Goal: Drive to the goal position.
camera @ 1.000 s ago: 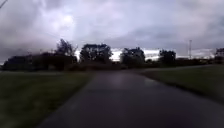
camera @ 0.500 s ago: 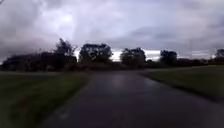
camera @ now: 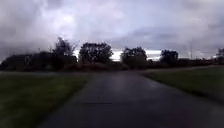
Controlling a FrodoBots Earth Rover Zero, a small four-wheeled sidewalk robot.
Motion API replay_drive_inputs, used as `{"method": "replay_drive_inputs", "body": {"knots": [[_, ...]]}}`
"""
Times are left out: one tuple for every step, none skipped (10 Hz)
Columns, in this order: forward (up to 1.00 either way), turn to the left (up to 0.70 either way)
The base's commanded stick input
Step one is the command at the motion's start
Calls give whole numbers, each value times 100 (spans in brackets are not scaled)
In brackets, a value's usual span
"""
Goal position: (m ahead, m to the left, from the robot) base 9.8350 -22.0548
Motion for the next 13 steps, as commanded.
{"method": "replay_drive_inputs", "body": {"knots": [[70, 0], [70, 0], [70, 0], [70, 0], [70, 0], [70, 0], [70, 0], [70, 0], [70, 0], [70, 0], [70, 0], [70, 0], [70, 0]]}}
